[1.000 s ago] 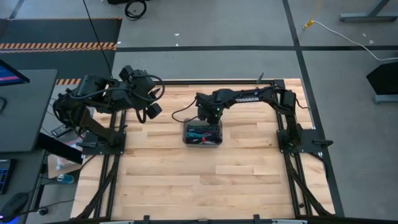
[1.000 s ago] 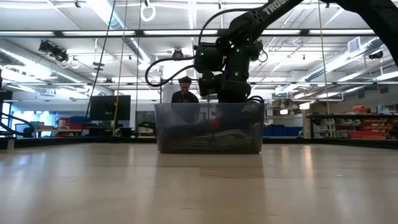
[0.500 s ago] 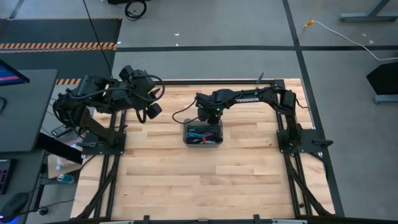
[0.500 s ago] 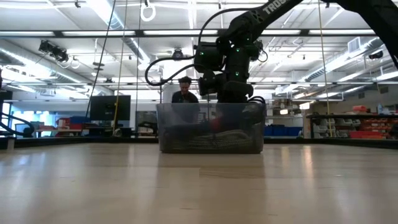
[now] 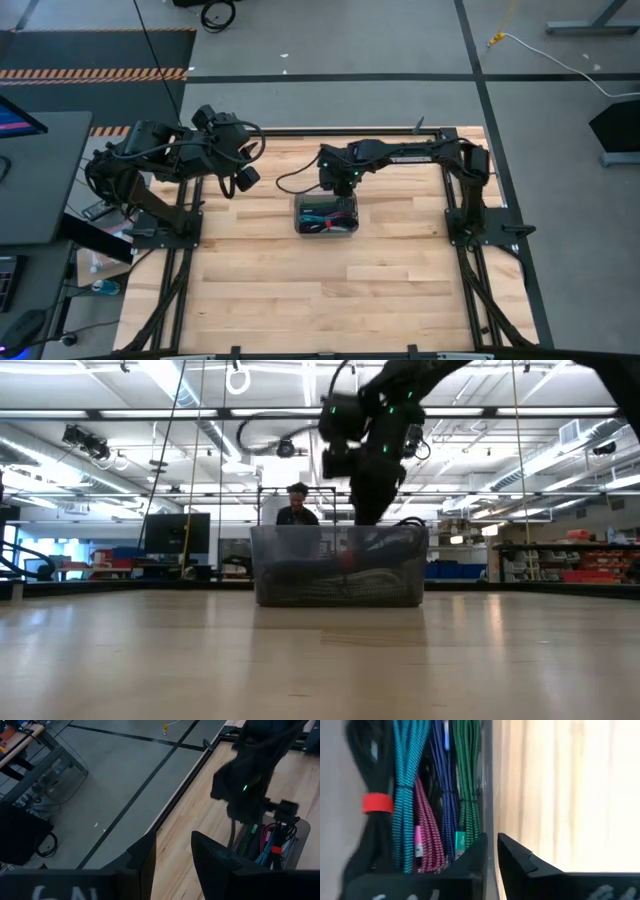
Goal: Pick and place USB-C Cables
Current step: Adjust the black bin
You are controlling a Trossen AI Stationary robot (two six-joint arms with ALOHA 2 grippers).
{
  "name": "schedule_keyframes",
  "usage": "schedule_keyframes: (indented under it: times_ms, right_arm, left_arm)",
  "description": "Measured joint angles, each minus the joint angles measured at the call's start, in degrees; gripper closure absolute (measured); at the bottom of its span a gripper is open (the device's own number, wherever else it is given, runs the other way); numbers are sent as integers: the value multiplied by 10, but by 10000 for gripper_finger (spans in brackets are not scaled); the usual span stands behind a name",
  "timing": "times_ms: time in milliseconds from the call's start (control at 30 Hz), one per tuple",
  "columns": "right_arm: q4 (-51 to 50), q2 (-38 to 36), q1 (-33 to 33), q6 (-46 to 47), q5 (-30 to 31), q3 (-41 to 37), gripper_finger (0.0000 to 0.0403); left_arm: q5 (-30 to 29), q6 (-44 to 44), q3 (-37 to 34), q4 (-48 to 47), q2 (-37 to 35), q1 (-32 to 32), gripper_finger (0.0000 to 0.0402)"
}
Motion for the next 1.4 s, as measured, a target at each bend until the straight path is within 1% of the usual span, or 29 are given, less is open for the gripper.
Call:
schedule_keyframes:
  times_ms: [367,533,633,767,933,1033,1133,1400]
  right_arm:
    - [19,-161,37,76,11,1,356]
    - [39,-236,50,145,13,1,356]
    - [49,-278,62,187,36,2,356]
    - [51,-321,85,207,66,2,356]
    - [62,-358,114,210,97,2,356]
    - [61,-374,128,210,129,2,356]
    - [61,-386,138,210,149,2,356]
    - [53,-404,154,222,150,2,356]
  left_arm:
    - [0,0,0,1,0,0,271]
    - [0,-12,0,1,4,0,271]
    - [0,-23,0,1,8,-2,271]
    - [0,-26,1,1,17,-4,271]
    - [3,-5,0,1,26,-7,271]
    - [3,-5,1,0,27,-8,271]
    - [4,-7,0,0,29,-8,271]
    - [4,-16,0,0,28,-8,271]
